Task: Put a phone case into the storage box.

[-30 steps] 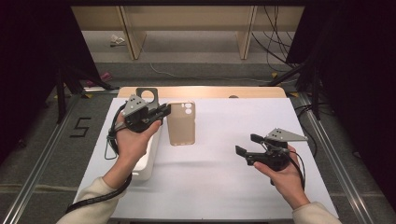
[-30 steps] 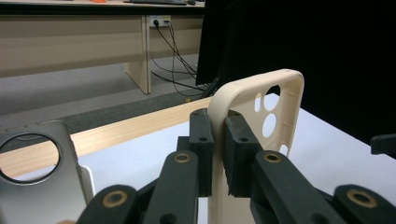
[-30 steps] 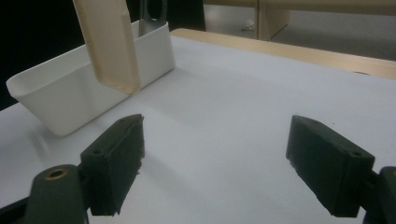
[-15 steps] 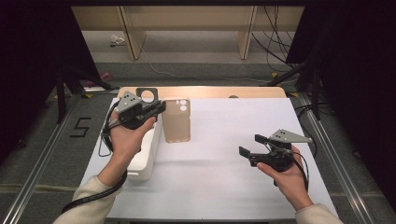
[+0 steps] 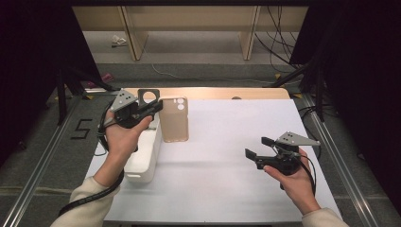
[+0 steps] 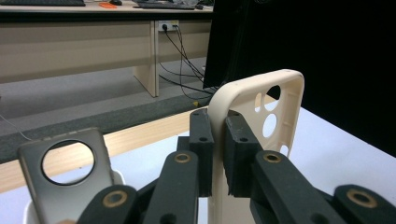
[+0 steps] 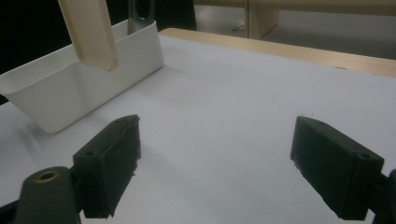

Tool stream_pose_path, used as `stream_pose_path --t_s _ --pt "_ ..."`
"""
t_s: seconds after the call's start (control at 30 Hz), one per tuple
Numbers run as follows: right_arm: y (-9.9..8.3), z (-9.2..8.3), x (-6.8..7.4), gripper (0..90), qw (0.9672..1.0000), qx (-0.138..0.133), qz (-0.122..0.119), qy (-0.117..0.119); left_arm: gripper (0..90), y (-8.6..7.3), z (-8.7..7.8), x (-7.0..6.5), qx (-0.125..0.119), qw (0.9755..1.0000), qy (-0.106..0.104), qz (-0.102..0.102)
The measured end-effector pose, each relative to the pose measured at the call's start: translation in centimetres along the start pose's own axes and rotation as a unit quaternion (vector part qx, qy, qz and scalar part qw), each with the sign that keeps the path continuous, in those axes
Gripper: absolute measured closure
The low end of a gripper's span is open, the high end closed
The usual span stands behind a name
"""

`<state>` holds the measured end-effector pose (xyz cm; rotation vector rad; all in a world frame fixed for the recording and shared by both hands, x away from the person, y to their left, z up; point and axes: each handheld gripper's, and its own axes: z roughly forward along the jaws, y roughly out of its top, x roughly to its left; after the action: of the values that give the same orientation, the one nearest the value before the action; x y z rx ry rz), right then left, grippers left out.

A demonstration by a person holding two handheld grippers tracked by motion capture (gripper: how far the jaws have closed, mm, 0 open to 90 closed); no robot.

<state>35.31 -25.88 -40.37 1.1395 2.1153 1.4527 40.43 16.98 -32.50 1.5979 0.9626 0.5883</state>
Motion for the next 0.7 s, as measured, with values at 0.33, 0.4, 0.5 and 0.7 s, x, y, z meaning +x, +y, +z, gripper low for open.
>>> stream_pose_path --t_s 0.33,0.4,0.5,0.7 --pt "-0.1 -0.2 -0.2 16.9 1.0 0.001 0.001 -0.003 82.9 0.3 -0.5 1.0 0.0 1.0 0.005 -0.003" --pt "-0.1 -0.2 -0.2 16.9 1.0 0.0 0.002 -0.003 82.9 0.5 -0.6 1.1 -0.001 1.0 0.006 -0.004" --pt "-0.2 -0.3 -0.3 16.9 1.0 -0.001 0.002 -0.005 82.9 0.6 -0.8 1.4 -0.001 1.0 0.008 -0.003" --pt "-0.2 -0.5 -0.4 16.9 1.0 0.0 0.003 -0.006 82.9 0.8 -1.0 1.9 -0.001 0.9999 0.011 -0.003"
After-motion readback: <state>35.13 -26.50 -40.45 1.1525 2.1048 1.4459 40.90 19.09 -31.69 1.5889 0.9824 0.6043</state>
